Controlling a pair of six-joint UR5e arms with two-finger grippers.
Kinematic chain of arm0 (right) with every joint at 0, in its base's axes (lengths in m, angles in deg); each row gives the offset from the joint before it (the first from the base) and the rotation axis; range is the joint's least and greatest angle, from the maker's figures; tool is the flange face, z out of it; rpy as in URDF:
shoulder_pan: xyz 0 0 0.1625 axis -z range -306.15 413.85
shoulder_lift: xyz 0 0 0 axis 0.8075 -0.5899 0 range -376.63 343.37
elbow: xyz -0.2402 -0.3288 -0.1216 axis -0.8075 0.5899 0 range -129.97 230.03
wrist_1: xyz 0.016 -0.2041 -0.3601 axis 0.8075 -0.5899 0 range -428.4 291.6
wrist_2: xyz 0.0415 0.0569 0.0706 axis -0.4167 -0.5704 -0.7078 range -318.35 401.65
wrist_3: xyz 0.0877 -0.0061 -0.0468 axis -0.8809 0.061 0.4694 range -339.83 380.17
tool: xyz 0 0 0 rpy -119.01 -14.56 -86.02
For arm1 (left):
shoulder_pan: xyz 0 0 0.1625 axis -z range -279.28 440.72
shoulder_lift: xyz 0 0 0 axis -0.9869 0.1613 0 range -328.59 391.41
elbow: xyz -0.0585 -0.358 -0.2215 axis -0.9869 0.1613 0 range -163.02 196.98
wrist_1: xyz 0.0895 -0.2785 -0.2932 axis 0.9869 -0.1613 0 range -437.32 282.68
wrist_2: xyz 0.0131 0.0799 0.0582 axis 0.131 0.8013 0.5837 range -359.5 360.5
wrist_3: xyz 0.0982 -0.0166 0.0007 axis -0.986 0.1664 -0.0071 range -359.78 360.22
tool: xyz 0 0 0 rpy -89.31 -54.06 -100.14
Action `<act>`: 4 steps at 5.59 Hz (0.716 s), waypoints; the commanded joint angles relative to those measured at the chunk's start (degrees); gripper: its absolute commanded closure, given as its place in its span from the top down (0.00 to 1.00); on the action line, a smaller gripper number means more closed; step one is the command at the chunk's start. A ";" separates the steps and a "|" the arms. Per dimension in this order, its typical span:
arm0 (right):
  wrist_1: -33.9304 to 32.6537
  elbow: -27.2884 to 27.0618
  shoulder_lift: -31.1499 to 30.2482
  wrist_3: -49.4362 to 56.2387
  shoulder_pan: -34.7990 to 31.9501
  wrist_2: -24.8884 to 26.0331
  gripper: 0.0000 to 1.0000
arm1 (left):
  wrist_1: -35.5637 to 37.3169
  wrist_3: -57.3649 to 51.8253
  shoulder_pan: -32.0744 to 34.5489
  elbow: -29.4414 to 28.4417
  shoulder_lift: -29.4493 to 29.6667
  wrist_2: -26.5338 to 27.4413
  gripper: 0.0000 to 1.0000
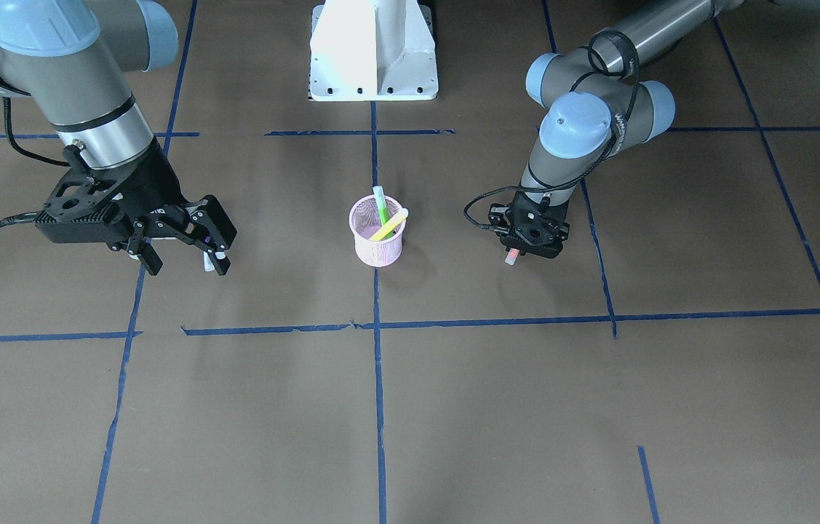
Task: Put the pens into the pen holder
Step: 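Lift the orange marker upright with the left gripper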
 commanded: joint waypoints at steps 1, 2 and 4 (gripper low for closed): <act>0.00 -0.09 0.00 0.02 -0.60 -0.65 1.00 | 0.27 0.05 0.43 1.13 -0.03 -0.15 0.00; 0.00 -0.09 -0.17 0.11 -1.22 -1.35 1.00 | 1.14 0.23 1.92 4.71 -0.20 -0.41 0.00; -0.09 -0.18 -0.87 2.04 -1.92 -3.02 1.00 | 5.45 -0.12 5.78 16.47 0.32 -0.06 0.00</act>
